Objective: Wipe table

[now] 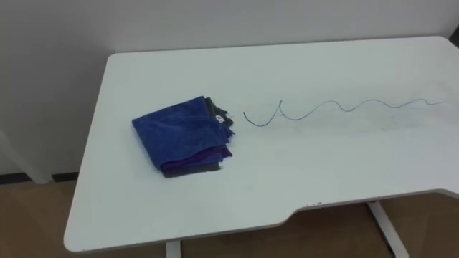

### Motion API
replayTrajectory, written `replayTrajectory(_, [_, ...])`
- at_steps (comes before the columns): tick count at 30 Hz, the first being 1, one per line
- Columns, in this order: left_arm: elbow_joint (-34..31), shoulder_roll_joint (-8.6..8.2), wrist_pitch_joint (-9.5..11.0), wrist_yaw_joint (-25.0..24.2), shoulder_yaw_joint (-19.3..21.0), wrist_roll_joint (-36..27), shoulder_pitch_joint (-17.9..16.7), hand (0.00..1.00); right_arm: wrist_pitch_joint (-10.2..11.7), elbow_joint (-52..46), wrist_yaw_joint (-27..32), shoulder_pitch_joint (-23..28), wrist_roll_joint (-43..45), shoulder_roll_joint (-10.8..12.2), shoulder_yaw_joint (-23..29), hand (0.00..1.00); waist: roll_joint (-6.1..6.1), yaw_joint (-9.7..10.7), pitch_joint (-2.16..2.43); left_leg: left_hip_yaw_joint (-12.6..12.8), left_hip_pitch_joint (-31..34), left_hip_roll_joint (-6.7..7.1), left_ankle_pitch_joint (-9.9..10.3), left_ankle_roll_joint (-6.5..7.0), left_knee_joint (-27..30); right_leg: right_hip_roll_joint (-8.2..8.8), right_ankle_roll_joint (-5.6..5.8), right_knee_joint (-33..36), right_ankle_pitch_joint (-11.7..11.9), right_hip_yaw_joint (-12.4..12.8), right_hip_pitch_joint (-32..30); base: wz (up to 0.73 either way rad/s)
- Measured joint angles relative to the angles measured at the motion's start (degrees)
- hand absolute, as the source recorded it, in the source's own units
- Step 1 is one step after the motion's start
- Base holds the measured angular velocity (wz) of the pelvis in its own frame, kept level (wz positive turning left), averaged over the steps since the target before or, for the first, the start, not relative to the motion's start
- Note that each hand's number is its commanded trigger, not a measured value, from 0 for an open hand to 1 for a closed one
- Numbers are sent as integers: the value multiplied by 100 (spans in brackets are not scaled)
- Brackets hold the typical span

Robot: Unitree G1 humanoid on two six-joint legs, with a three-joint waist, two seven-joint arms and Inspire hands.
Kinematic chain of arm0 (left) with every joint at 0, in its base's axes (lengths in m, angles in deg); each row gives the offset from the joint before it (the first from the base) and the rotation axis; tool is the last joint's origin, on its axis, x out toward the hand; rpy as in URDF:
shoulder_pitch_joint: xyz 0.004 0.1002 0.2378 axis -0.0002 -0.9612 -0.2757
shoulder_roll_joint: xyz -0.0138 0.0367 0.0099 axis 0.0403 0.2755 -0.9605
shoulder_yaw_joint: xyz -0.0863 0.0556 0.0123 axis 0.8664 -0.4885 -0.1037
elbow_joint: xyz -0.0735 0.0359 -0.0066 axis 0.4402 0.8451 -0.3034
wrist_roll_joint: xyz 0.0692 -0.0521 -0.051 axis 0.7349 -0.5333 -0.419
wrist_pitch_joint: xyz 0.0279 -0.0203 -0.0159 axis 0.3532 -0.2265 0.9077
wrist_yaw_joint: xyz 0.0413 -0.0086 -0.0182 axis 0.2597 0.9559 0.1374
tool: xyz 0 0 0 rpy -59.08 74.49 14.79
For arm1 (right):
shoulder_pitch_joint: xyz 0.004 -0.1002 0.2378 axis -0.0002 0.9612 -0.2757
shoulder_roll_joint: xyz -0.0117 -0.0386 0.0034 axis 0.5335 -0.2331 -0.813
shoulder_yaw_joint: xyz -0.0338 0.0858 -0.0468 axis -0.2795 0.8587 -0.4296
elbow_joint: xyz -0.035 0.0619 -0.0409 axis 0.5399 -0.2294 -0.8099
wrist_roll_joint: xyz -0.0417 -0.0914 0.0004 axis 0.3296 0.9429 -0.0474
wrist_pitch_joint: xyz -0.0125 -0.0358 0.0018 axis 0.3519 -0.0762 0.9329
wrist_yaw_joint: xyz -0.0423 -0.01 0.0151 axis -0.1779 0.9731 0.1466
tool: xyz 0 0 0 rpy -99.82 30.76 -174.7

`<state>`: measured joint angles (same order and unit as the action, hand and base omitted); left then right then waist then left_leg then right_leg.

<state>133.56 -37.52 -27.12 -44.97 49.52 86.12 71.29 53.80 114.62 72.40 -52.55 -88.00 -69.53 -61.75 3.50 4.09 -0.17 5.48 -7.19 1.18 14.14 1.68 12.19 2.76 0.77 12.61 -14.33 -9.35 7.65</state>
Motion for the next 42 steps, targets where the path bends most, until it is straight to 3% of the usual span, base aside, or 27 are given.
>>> replayTrajectory(7, [-267, 66, 132, 54, -157, 1, -59, 0, 252, -2157, 1137, -103, 1947, -61, -299, 0, 7, -228, 24, -37, 162, -2, 0, 1, 52, -12, -9, 25, 15, -23, -146, 2])
replayTrajectory(12, [-497, 122, 191, 30, -368, 62, -222, 0, 394, -3858, 1273, -112, 3981, -87, -566, 0, 1, -299, 19, -91, 145, -2, -3, -1, 2, -20, -9, 3, 16, -43, -123, 2])
replayTrajectory(17, [-503, 156, 301, -26, -458, 144, -208, 0, 851, -5733, 1306, -71, 5581, -121, -943, 0, 33, -357, 6, -92, 127, -25, -3, -2, -3, -28, -10, -18, 17, -127, -86, 4])
replayTrajectory(20, [-584, 179, 333, -27, -530, 146, -190, 0, 889, -6098, 1242, -87, 5925, -170, -1325, 0, 103, -479, -16, -91, 204, -44, -5, -6, 0, -32, -31, -4, 32, -243, -170, -4])
replayTrajectory(21, [-633, 177, 333, -28, -587, 147, -185, 0, 888, -6160, 1197, -88, 5980, -171, -1386, 0, 143, -484, -2, -94, 226, -44, -5, -7, 5, -32, -32, -4, 33, -247, -178, 3])
replayTrajectory(27, [-725, 183, 474, -114, -759, 161, -105, 0, 932, -6345, 765, -285, 6747, -349, -1908, 0, 147, -756, -26, -121, 260, -30, -5, -6, 28, -20, -25, -9, 64, -260, -167, 0])
replayTrajectory(36, [-666, 209, 527, -227, -1020, 161, -61, 0, 1039, -6354, 360, -900, 7858, -575, -2745, 0, 196, -967, -26, -369, 454, -20, -16, -17, 143, -4, -34, -9, 69, -582, -197, 15])
replayTrajectory(40, [-645, 257, 496, -389, -1092, 175, -70, 0, 940, -6320, -46, -969, 8046, -628, -3284, 0, 243, -1227, -33, -464, 450, -13, -20, -23, 133, -8, -35, -72, 69, -650, -156, 10])
replayTrajectory(42, [-662, 295, 491, -437, -1175, 175, -87, 0, 916, -6261, -304, -967, 8122, -643, -3599, 0, 274, -1245, -43, -521, 450, 0, -21, -25, 133, -12, -38, -136, 71, -658, -120, 16])
